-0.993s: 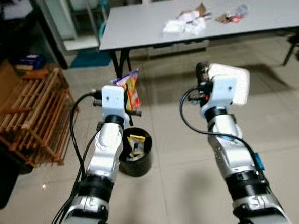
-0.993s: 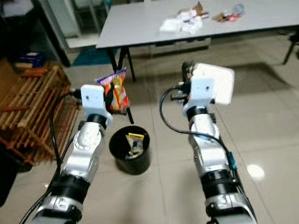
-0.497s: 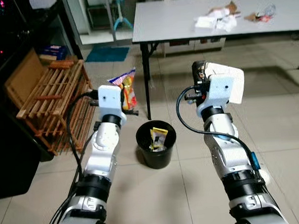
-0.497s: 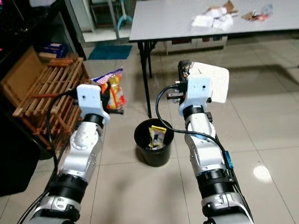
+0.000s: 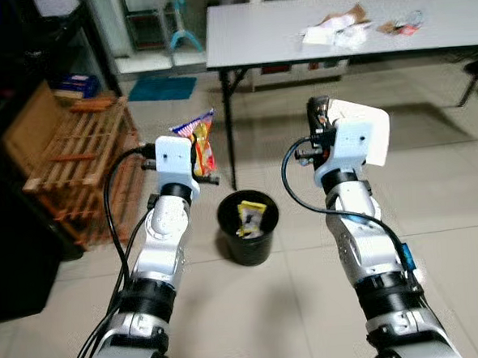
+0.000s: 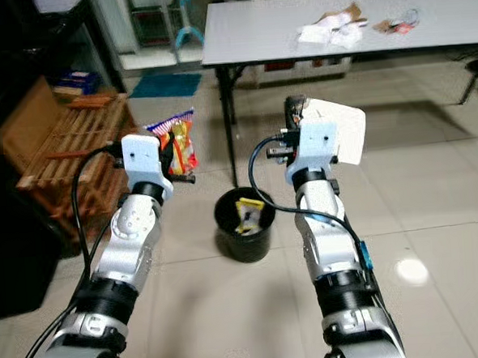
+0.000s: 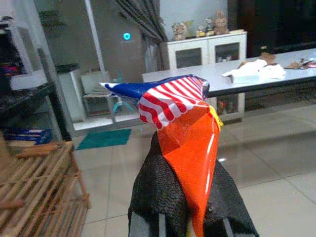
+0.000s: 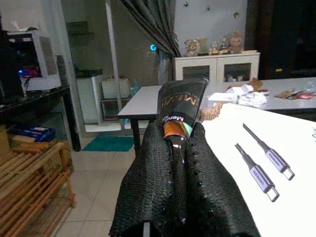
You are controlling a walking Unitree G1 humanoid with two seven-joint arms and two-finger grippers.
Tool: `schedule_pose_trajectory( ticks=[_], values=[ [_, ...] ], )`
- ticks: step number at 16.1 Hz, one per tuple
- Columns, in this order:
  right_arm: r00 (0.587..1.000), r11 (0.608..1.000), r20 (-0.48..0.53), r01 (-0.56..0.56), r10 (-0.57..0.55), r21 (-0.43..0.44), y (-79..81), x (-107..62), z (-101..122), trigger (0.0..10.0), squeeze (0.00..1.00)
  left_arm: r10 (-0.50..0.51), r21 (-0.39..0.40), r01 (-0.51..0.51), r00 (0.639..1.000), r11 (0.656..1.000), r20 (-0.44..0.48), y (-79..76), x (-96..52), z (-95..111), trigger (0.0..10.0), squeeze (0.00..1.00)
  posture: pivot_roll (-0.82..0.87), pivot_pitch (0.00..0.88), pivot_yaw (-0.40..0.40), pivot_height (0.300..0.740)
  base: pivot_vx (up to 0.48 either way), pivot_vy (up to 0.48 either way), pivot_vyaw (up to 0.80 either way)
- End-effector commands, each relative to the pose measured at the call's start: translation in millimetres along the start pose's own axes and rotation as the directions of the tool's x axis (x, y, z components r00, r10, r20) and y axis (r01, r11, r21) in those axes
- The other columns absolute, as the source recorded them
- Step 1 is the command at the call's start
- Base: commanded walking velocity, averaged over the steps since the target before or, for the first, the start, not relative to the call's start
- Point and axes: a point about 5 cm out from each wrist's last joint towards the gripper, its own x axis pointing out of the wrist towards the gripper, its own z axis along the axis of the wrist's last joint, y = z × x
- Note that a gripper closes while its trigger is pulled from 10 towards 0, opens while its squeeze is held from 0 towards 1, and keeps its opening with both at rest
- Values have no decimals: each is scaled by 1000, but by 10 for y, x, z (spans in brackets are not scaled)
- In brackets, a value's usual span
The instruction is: Picking trash to rubbish bin
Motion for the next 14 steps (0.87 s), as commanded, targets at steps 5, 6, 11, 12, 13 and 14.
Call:
schedule_pose_trajectory(
  ticks=[5,6,11,12,13,14],
  values=[
    [1000,1000,-5,-25,25,14,54,11,18,10000,0,3,18,-3,1000,1000,-5,10,20,16,10000,0,-13,22,71,721,415,0,0],
    [1000,1000,-6,-26,26,11,56,12,18,10000,0,3,18,-3,1000,1000,-5,9,21,16,10000,0,-13,23,71,716,412,0,0],
    [999,1000,-32,-19,19,-6,40,14,-19,10000,0,2,20,-2,1000,1000,-4,6,22,19,10000,0,-12,25,70,716,415,0,0],
    [999,1000,-33,-22,22,-4,41,14,-19,10000,0,2,19,-2,1000,1000,-4,3,21,20,10000,0,-12,25,70,716,412,0,0],
    [999,1000,-32,-30,30,5,53,14,-18,10000,0,3,19,-3,1000,1000,-4,3,21,20,10000,0,-12,25,70,716,409,0,0],
    [999,1000,-32,-30,30,5,53,14,-18,10000,0,3,19,-3,1000,1000,-4,3,21,20,10000,0,-12,25,70,716,409,0,0]
  ],
)
